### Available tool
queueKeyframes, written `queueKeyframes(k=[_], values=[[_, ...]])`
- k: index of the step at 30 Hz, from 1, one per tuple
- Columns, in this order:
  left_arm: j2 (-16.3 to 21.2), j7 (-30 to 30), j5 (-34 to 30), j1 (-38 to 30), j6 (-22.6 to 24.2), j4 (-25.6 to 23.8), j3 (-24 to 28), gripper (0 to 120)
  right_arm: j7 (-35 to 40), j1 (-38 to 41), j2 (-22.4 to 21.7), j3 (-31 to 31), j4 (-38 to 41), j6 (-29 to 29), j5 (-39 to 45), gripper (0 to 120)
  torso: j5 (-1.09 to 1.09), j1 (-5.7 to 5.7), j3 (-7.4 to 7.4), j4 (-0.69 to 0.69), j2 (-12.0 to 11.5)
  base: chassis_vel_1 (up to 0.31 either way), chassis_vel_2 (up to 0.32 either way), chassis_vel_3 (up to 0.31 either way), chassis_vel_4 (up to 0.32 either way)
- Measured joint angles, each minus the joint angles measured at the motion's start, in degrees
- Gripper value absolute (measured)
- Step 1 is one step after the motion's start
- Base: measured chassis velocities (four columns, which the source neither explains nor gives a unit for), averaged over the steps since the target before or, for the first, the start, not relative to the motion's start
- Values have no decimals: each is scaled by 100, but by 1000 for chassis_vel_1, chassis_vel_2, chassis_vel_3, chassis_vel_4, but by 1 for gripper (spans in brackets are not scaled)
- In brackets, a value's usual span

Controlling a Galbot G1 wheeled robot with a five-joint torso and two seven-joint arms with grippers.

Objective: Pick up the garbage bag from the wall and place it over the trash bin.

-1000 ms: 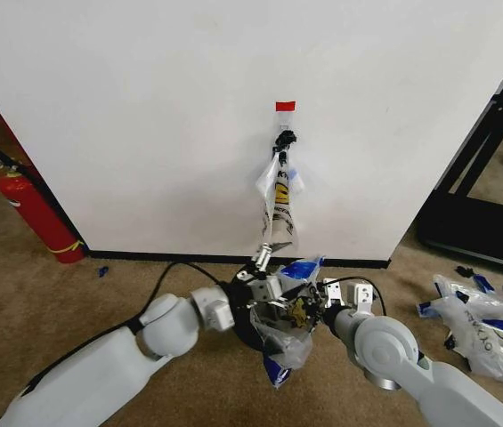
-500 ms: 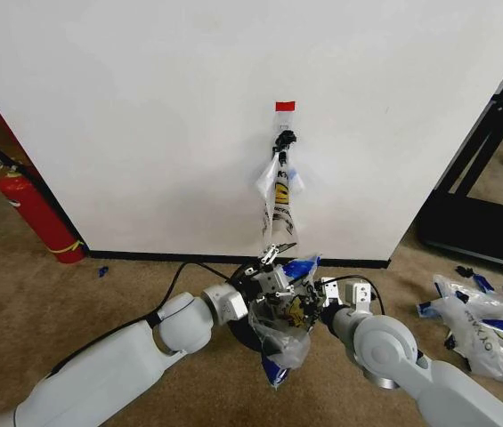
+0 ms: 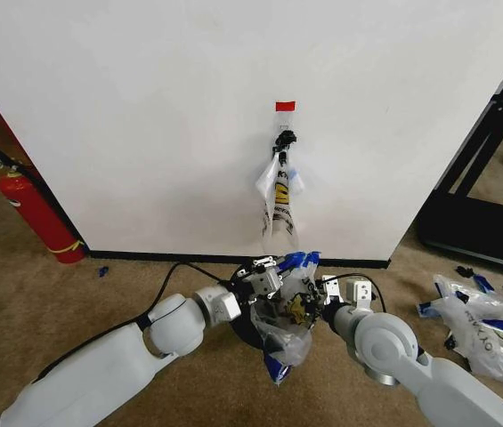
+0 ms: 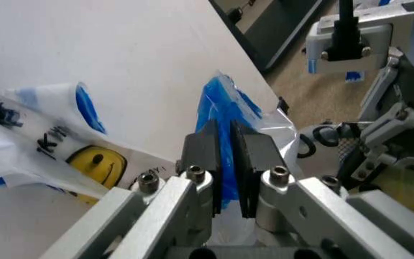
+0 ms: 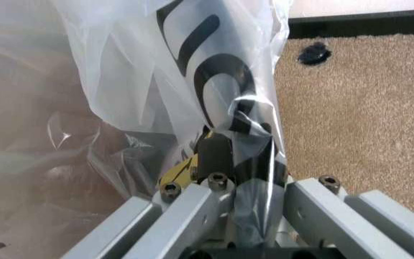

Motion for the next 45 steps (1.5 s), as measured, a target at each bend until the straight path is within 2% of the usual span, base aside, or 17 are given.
queueKeyframes(k=[2, 4, 7, 8, 10, 12, 13, 17, 19, 21, 24, 27, 31, 33, 41, 45], values=[[-1, 10, 56, 27, -5, 10, -25, 20, -3, 0, 5, 3, -3, 0, -11, 0, 0, 0, 0, 0, 0, 0, 0, 0, 0], [-1, 11, 76, 29, -8, 15, -32, 22, -3, 0, 5, 3, -3, 0, -12, 0, 0, 0, 0, 0, 0, 0, 0, 0, 0], [-5, 24, 183, 31, -53, 49, -84, 35, -3, -8, 5, 16, -2, 0, -25, 0, 0, 0, 0, 0, 0, 0, 0, 0, 0], [-5, 28, 194, 31, -58, 51, -91, 35, -3, -10, 5, 18, -1, 0, -26, 0, 0, 0, 0, 0, 0, 0, 0, 0, 0], [-4, 32, 212, 32, -63, 51, -100, 43, -3, -21, 6, 27, 4, 0, -31, 0, 0, 0, 0, 0, 0, 0, 0, 0, 0], [-4, 32, 212, 32, -63, 51, -100, 43, -3, -21, 6, 27, 4, 0, -31, 0, 0, 0, 0, 0, 0, 0, 0, 0, 0], [-1, 35, 219, 37, -63, 51, -104, 55, -3, -30, 7, 35, 9, 0, -38, 0, 0, 0, 0, 0, 0, 0, 0, 0, 0], [12, 55, 221, 97, -60, 22, -126, 75, -3, -40, 7, 54, 17, 2, -73, 0, 0, 0, 0, 0, 0, 0, 0, 0, 0], [13, 56, 221, 114, -56, 12, -133, 77, -3, -41, 8, 62, 17, 2, -74, 0, 0, 0, 0, 0, 0, 0, 0, 0, 0], [13, 57, 222, 133, -52, 10, -141, 75, -3, -43, 8, 71, 22, 3, -76, 0, 0, 0, 0, 0, 0, 0, 0, 0, 0], [0, 23, 229, 145, -45, 72, -166, 59, -3, -78, 8, 77, 68, 4, -99, 0, 0, 0, 0, 0, 0, 0, 0, 0, 0], [-2, -7, 223, 126, -28, 111, -176, 53, -3, -100, 0, 77, 98, 4, -110, 0, 0, 0, 0, 0, 0, 0, 0, 0, 0], [7, -41, 138, 128, -6, 75, -184, 35, -4, -129, -16, 67, 121, 4, -163, 0, 0, 0, 0, 0, 0, 0, 0, 0, 0], [13, -41, 126, 138, -2, 56, -186, 32, -5, -132, -17, 63, 121, 4, -177, 0, 0, 0, 0, 0, 0, 0, 0, 0, 0], [17, -32, 111, 97, -90, 153, -221, 1, -75, -143, -45, 15, 104, -25, -232, 0, 0, 0, 0, 0, 0, 0, 0, 0, 0], [44, -10, 187, -10, -142, 279, -272, 0, -195, -154, -136, 25, 104, -126, -260, 0, 0, 0, 0, 0, 0, 0, 0, 0, 0]])
